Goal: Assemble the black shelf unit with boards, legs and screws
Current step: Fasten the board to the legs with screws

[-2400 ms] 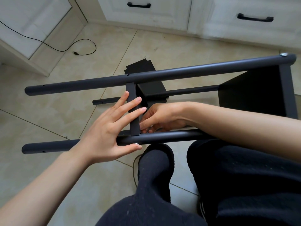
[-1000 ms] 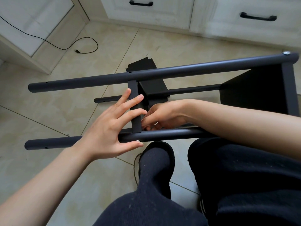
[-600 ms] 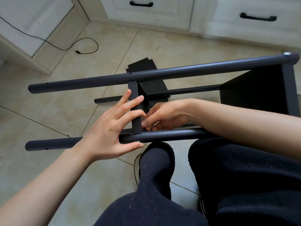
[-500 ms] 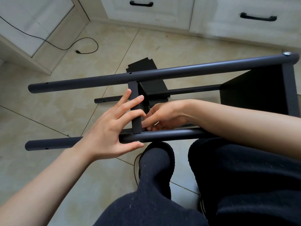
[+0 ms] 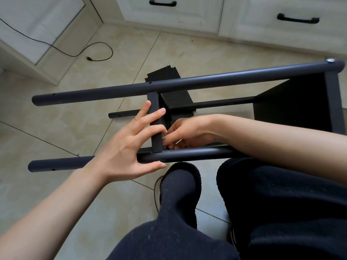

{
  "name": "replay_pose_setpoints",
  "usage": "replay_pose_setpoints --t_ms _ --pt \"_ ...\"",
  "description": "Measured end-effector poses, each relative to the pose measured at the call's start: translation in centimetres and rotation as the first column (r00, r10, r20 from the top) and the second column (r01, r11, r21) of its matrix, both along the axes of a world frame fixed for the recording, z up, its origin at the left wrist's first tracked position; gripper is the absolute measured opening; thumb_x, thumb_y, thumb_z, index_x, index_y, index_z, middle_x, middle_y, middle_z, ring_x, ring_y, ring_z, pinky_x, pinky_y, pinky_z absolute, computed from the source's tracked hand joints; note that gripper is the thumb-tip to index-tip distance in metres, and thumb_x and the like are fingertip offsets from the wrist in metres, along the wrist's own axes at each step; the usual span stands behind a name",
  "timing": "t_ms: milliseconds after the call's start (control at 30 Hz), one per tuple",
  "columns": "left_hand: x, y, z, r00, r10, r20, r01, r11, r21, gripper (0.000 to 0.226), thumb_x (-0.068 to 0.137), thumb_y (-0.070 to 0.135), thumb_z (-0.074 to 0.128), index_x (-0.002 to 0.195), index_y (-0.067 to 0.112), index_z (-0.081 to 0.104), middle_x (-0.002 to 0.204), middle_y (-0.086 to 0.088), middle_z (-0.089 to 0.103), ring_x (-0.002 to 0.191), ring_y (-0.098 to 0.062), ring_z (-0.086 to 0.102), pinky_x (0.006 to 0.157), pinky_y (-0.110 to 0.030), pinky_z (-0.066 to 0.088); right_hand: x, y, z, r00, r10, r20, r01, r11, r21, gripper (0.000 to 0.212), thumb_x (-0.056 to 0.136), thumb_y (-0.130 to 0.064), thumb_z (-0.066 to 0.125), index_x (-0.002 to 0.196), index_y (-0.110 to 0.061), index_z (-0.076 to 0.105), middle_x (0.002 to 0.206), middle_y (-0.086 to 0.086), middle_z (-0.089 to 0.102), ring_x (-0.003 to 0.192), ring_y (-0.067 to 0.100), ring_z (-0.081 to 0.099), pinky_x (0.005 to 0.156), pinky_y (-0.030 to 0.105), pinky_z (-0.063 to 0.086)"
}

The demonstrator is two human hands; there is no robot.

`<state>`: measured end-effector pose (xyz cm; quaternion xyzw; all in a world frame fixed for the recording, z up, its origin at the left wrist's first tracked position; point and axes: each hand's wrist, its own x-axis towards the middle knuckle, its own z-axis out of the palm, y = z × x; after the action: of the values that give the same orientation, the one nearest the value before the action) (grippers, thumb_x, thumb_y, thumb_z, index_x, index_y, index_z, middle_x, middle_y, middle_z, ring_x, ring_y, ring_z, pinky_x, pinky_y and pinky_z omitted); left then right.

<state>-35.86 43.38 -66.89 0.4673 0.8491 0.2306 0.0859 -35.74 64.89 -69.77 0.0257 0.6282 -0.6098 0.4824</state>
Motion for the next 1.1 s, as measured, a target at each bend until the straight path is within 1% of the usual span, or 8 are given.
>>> replay_pose_setpoints --t_ms 167,233,333,533,633,767,1000,1100 --pt "0.1 0.0 0.0 1.000 -0.004 0.002 0.004 1.000 -0.005 0.063 0.082 0.056 0.071 0.129 0.015 0.059 0.165 0.002 0.027 0.157 -0.025 0.005 0.122 -0.023 0.020 0.1 -0.3 0.0 1.000 -0.014 0.012 0.015 0.999 -0.044 0.021 0.095 -0.014 0.060 0.074 -0.012 0.062 0.069 0.000 0.061 0.059 0.009 0.055 0.059 0.020 0.046" --pt "0.1 0.0 0.0 1.000 -0.003 -0.003 0.003 1.000 -0.006 0.063 0.083 0.056 0.070 0.129 0.015 0.059 0.165 0.002 0.027 0.157 -0.025 0.005 0.122 -0.022 0.020 0.0 0.2 0.1 0.999 -0.031 0.043 0.033 0.998 -0.054 0.024 0.095 -0.015 0.060 0.072 -0.012 0.065 0.067 -0.002 0.063 0.055 0.007 0.056 0.054 0.017 0.047" --pt "0.0 0.0 0.0 1.000 -0.004 -0.013 0.004 1.000 -0.006 0.064 0.083 0.057 0.069 0.129 0.015 0.058 0.165 0.002 0.027 0.157 -0.025 0.006 0.122 -0.022 0.021 0.0 0.5 0.3 1.000 -0.001 0.020 0.001 1.000 -0.012 0.023 0.095 -0.018 0.062 0.073 -0.012 0.067 0.060 -0.005 0.062 0.051 0.005 0.055 0.047 0.015 0.045" --pt "-0.1 -0.1 -0.1 1.000 -0.008 -0.015 0.008 1.000 -0.006 0.063 0.082 0.057 0.070 0.129 0.016 0.058 0.165 0.002 0.026 0.157 -0.025 0.006 0.118 -0.038 0.028 0.0 -0.4 -0.1 1.000 -0.017 -0.008 0.017 1.000 -0.020 0.022 0.094 -0.013 0.060 0.072 -0.012 0.062 0.064 -0.002 0.060 0.054 0.007 0.055 0.055 0.017 0.047" --pt "-0.1 -0.1 -0.1 1.000 -0.008 -0.014 0.008 1.000 -0.003 0.063 0.083 0.057 0.069 0.129 0.016 0.058 0.166 0.002 0.026 0.157 -0.025 0.005 0.118 -0.039 0.028 0.0 -0.2 0.0 1.000 -0.019 -0.020 0.019 1.000 -0.002 0.022 0.094 -0.014 0.060 0.072 -0.012 0.063 0.064 -0.002 0.062 0.056 0.008 0.055 0.052 0.017 0.046" --pt "-0.1 0.0 -0.1 1.000 -0.016 -0.026 0.016 1.000 0.002 0.062 0.083 0.058 0.069 0.130 0.019 0.056 0.166 0.004 0.025 0.157 -0.025 0.006 0.116 -0.036 0.030 -0.1 0.5 0.2 0.998 0.036 -0.042 -0.034 0.998 0.048 0.022 0.094 -0.024 0.065 0.075 -0.015 0.070 0.061 -0.006 0.059 0.053 0.006 0.050 0.046 0.016 0.038" --pt "-0.2 0.0 -0.3 1.000 -0.016 -0.015 0.016 1.000 0.005 0.062 0.082 0.056 0.070 0.129 0.017 0.057 0.166 0.003 0.026 0.157 -0.025 0.006 0.116 -0.041 0.031 0.0 -0.3 0.0 0.998 0.036 -0.059 -0.034 0.999 0.038 0.023 0.095 -0.018 0.061 0.072 -0.015 0.060 0.061 -0.006 0.058 0.051 0.005 0.050 0.047 0.015 0.041" --pt "-0.2 0.0 -0.2 1.000 -0.013 -0.014 0.013 1.000 0.001 0.062 0.083 0.057 0.069 0.129 0.017 0.057 0.166 0.003 0.026 0.157 -0.025 0.006 0.116 -0.040 0.031 0.0 -0.5 -0.1 0.998 0.014 -0.067 -0.012 0.999 0.031 0.024 0.094 -0.016 0.060 0.070 -0.014 0.061 0.060 -0.006 0.059 0.052 0.006 0.050 0.049 0.016 0.041"
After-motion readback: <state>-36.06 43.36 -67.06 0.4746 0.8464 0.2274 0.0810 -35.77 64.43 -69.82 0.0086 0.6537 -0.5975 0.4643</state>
